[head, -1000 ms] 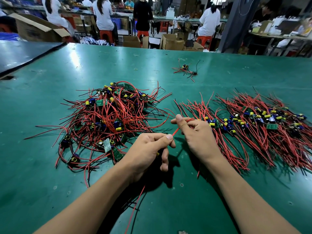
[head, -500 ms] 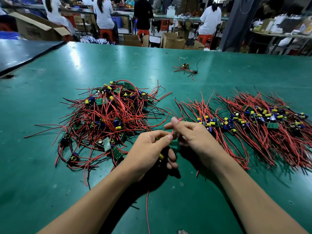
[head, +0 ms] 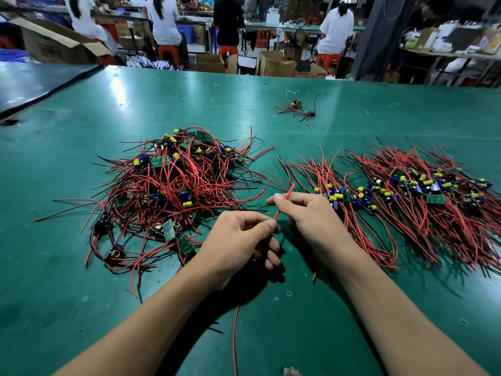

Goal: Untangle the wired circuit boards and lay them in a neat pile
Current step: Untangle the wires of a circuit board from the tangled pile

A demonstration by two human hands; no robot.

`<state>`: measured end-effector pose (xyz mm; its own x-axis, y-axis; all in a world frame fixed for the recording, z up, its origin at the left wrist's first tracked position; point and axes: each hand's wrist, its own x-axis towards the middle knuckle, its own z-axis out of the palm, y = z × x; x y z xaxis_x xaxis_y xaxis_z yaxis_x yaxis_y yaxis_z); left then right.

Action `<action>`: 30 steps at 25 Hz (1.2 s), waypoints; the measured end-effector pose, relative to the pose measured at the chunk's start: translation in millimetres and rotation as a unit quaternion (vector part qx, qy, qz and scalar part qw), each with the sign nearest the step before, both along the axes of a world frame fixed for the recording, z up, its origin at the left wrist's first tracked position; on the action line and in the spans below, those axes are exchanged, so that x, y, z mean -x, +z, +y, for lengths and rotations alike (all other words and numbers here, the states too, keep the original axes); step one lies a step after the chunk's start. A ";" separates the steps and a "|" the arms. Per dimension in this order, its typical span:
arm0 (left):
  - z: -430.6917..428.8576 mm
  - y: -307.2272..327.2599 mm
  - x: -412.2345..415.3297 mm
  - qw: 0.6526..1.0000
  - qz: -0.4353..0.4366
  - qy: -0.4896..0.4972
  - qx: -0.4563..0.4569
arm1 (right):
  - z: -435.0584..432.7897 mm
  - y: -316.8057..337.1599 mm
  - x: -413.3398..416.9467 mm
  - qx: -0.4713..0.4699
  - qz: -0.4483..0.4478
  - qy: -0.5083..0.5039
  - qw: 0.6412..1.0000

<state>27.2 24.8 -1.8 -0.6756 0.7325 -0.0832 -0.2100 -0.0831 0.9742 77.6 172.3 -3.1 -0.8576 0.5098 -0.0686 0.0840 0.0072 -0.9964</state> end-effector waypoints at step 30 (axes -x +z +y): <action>-7.5 2.8 3.9 0.997 -0.011 -0.071 0.011 | 8.8 -1.5 -1.0 -0.067 0.070 -0.033 0.995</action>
